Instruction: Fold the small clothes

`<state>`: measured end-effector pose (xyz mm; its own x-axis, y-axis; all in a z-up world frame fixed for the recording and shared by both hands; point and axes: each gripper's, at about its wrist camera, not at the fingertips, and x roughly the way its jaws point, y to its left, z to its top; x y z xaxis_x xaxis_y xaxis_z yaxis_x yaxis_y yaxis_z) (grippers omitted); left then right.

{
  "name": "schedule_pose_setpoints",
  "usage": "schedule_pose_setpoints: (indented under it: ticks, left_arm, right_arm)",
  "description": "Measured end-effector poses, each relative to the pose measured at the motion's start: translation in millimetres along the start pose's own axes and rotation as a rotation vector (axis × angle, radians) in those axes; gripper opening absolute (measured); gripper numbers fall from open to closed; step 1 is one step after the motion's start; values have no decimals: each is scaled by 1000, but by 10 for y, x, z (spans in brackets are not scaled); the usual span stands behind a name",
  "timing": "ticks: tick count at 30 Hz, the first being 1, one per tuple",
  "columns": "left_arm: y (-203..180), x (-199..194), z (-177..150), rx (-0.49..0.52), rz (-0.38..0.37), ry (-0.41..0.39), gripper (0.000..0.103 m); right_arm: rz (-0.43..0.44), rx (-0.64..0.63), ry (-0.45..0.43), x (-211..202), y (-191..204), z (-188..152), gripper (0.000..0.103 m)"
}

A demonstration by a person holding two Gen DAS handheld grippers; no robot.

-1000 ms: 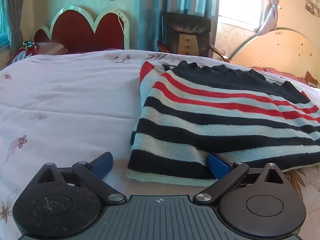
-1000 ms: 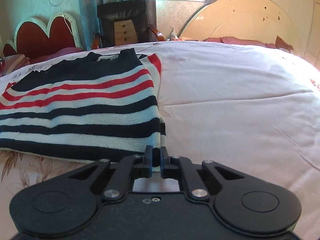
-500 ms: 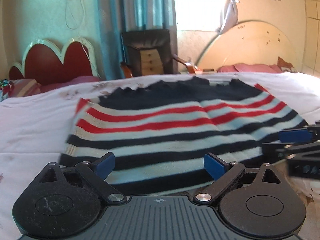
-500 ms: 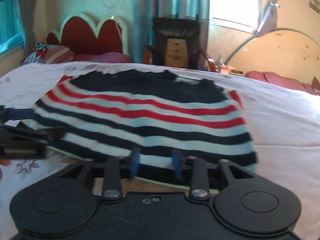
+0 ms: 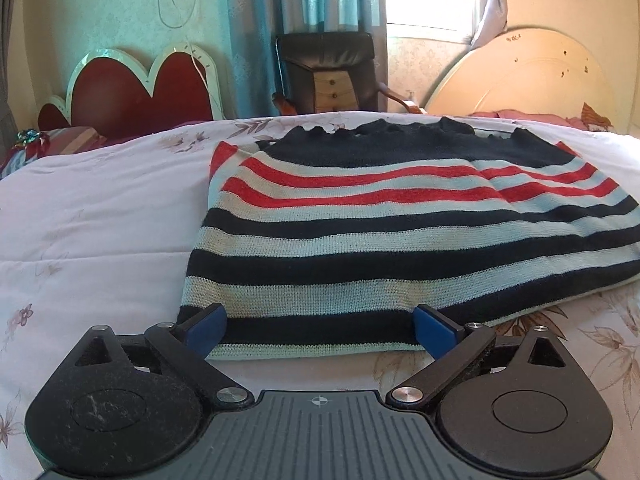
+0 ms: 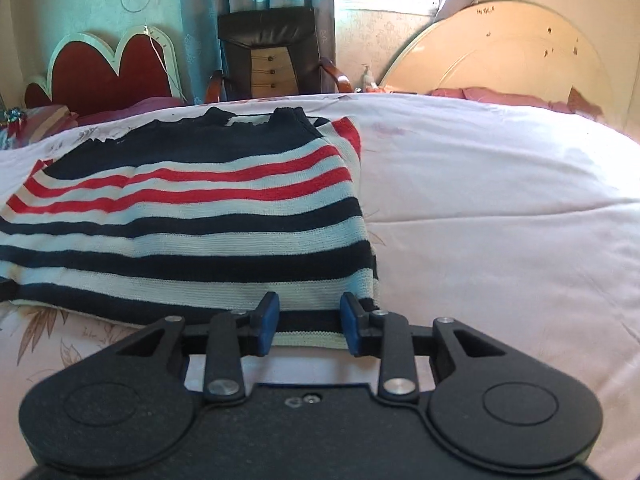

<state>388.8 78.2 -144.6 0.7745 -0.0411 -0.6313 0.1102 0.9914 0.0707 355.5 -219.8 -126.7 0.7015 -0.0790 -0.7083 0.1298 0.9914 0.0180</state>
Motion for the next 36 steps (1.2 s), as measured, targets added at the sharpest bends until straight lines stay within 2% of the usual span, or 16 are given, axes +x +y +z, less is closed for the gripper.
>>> schedule_pose_setpoints:
  ticks: [7,10,12,14,16,21,24,26,28,31,33,36]
  left_arm:
    - [79,-2,2,-18,-13,12,101]
    - [108,-39,32,-25,-18,24,101]
    - [118,-171,50,-23,13,16,101]
    - [171,-358,16,-23,53,-25,101]
    - [297,-507,-49,-88,48,-38,101]
    - [555,-605,-237,-329,37,-29,99]
    - [694,-509,-325,-552,-73,-7,76]
    - [780,-363,-381,-705,-155,19,73]
    - [839,-227,-423,-819,-189,11,73]
    - [929,-30,-409,-920,-219,-28,73]
    - [978,112,-366,-952,-228,-49,73]
    - [1020,316,-292,-993,-233,-90,73]
  right_arm:
    - [-15,-18,-11,49,53,-23,32]
    - [-3,-24,11,43,41,28,34]
    - [29,9,13,-54,-10,77,30]
    - [71,36,-33,-246,-76,72,26]
    - [94,41,-51,-404,-126,39,16]
    - [142,59,-37,-559,-133,-73,15]
    - [167,76,-25,-589,-77,-91,15]
    - [185,75,-23,-610,-23,-84,15]
    - [198,65,-25,-615,42,-59,15]
    - [222,67,-31,-577,136,14,13]
    - [245,76,-29,-496,197,99,7]
    - [285,91,-29,-306,343,266,2]
